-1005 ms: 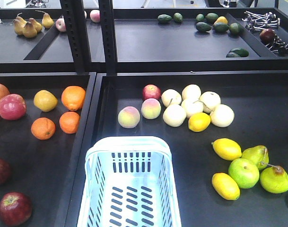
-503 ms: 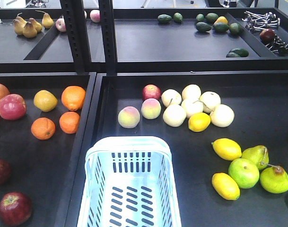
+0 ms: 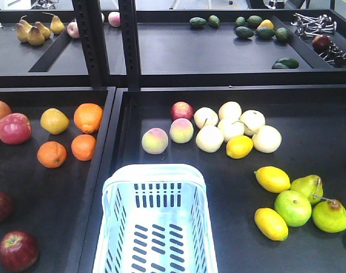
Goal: Pick three apples into basket with both arms
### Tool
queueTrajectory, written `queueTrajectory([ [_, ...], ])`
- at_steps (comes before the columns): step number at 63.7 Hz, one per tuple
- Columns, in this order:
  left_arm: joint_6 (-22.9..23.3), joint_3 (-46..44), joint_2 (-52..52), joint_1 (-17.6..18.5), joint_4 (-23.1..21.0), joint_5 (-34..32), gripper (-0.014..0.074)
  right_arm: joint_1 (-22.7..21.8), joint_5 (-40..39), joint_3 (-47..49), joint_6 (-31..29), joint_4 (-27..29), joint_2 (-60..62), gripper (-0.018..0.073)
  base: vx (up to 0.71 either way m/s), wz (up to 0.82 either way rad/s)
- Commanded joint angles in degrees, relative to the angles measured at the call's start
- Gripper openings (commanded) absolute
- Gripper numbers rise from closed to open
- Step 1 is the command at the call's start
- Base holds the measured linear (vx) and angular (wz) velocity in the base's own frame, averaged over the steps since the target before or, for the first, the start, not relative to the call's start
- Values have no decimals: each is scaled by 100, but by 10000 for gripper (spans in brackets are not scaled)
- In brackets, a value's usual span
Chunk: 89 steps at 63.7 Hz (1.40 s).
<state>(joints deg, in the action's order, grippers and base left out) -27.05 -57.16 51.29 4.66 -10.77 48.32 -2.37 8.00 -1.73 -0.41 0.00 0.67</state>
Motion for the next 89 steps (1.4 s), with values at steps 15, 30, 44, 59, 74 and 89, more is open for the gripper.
queueTrajectory([
  [15, -2074, -972, 1257, 823, -899, 181, 627, -30, -446, -67, -8, 0, 78, -8, 0, 0],
  [30, -2326, -1507, 2169, 2132, -260, 195, 611, -30, -446, -67, -8, 0, 78, -8, 0, 0],
  [44, -2321, -1750, 3055, 3117, 449, 25, 608, -30, -446, -67, -8, 0, 78, -8, 0, 0],
  [59, -2306, -2083, 3955, 3582, 914, -117, 606, -30, -446, -67, -8, 0, 78, -8, 0, 0],
  [74, -2306, -2431, 4659, 3594, 1184, -154, 601, -30, -446, -67, -8, 0, 78, -8, 0, 0],
  [89, -2306, -2496, 4921, 3594, 1315, -156, 498, -30, -446, -67, -8, 0, 78, -8, 0, 0],
])
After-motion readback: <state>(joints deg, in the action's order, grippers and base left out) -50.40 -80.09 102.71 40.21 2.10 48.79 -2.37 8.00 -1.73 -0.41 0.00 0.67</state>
